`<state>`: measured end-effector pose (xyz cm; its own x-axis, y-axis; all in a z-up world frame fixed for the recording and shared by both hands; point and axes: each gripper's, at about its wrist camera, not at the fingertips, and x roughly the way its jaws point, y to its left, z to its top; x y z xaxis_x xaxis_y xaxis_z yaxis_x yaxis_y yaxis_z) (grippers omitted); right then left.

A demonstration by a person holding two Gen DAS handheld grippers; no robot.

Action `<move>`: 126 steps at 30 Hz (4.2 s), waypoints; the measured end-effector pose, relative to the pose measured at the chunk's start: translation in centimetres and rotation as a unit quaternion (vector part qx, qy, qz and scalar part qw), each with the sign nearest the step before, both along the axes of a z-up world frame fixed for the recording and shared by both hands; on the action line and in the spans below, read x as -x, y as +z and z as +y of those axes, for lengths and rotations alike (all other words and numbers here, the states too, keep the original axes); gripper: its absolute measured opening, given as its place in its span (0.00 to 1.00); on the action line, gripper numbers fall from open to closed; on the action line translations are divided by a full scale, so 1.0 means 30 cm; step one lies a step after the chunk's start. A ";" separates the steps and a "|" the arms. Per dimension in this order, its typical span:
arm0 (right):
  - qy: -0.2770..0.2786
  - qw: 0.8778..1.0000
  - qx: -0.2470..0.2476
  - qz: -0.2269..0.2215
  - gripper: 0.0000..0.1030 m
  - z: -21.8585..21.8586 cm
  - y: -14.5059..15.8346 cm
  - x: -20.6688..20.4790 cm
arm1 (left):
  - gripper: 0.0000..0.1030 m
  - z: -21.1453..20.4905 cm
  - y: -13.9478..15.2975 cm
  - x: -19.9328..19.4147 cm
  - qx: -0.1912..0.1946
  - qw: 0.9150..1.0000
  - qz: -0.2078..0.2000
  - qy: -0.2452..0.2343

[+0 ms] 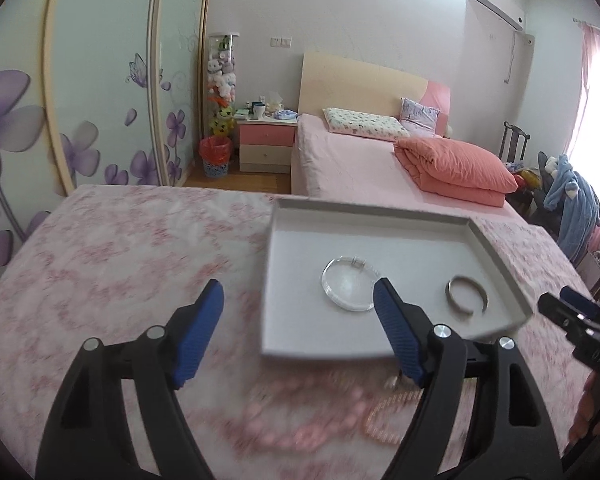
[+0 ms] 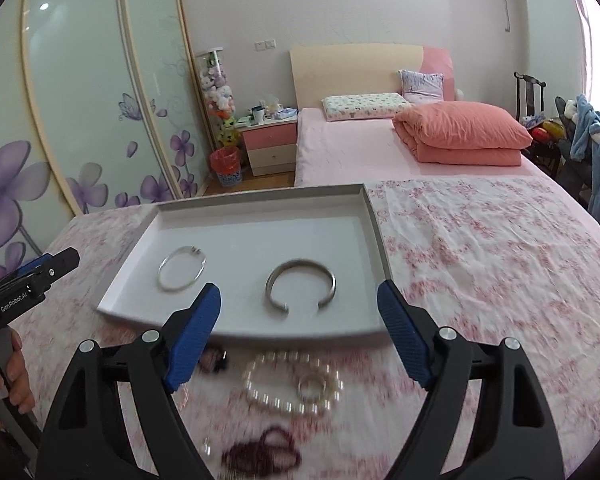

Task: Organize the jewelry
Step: 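Grasp the pink beaded bracelet with the left tool while the right tool grasps the dark red beads, then lift the pink bracelet and red beads and carry both toward the gray tray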

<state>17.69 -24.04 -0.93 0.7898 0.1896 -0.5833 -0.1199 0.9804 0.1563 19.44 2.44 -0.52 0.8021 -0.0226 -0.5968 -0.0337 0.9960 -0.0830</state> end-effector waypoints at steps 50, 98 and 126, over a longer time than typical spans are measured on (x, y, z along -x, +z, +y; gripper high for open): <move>0.039 0.991 0.075 0.106 0.14 0.012 -0.251 0.176 | 0.57 0.057 -0.244 0.086 -0.046 0.991 0.123 -0.006; 0.034 0.995 0.042 0.085 0.09 0.005 -0.215 0.204 | 0.13 0.074 -0.261 0.208 -0.025 0.992 0.124 -0.015; 0.044 0.997 -0.005 -0.067 0.09 0.046 0.001 0.335 | 0.13 -0.010 -0.027 0.379 0.010 0.998 -0.024 -0.062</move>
